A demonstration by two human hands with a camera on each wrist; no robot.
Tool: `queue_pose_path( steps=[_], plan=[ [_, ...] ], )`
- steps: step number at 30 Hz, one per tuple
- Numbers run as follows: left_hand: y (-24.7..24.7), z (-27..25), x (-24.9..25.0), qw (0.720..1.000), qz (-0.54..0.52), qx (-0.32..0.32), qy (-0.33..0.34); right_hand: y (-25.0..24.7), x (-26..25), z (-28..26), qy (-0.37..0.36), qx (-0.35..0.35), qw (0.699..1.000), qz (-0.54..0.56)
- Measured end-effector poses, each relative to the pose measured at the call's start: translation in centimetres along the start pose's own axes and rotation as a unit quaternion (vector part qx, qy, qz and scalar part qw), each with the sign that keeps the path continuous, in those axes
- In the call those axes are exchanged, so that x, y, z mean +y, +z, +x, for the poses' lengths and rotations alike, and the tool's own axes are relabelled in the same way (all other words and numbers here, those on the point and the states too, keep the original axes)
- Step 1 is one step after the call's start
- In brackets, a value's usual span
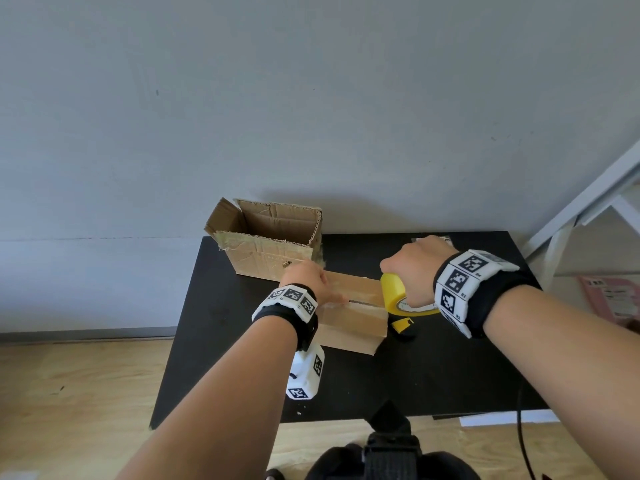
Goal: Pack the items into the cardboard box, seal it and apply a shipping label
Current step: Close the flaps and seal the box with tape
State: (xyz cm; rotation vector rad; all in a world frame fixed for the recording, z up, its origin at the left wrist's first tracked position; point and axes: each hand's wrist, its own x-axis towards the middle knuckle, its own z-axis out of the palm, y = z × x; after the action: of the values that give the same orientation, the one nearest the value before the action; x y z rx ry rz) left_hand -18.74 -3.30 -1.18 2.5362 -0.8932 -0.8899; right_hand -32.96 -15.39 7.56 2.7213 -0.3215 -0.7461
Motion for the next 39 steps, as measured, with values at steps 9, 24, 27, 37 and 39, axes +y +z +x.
queue_pose_path(
  steps=[9, 24, 27, 37, 39],
  plan=[
    [0.7, -0.2, 0.1, 1.0, 0.013, 0.026, 0.005, 1.8, 0.4, -0.1, 0.029, 0.003, 0.999, -0.019],
    [0.4, -0.5, -0.2, 0.999, 0.007, 0.041, 0.019, 7.6, -1.6, 2.1, 0.173, 0.003, 0.98, 0.097],
    [0.0, -0.6, 0.3, 0.999, 0.038, 0.003, 0.025, 7.8, -0.3, 1.9, 0.219, 0.035, 0.969, 0.112],
    [-2.4, -0.3, 4.6, 0.987, 0.083, 0.016, 0.137, 4.9, 3.4, 0.8, 0.269, 0.156, 0.919, 0.243],
    [-3.6, -0.2, 5.9, 0.987, 0.007, 0.033, 0.158, 3.8, 4.0, 0.8, 0.262, 0.192, 0.891, 0.316]
  ],
)
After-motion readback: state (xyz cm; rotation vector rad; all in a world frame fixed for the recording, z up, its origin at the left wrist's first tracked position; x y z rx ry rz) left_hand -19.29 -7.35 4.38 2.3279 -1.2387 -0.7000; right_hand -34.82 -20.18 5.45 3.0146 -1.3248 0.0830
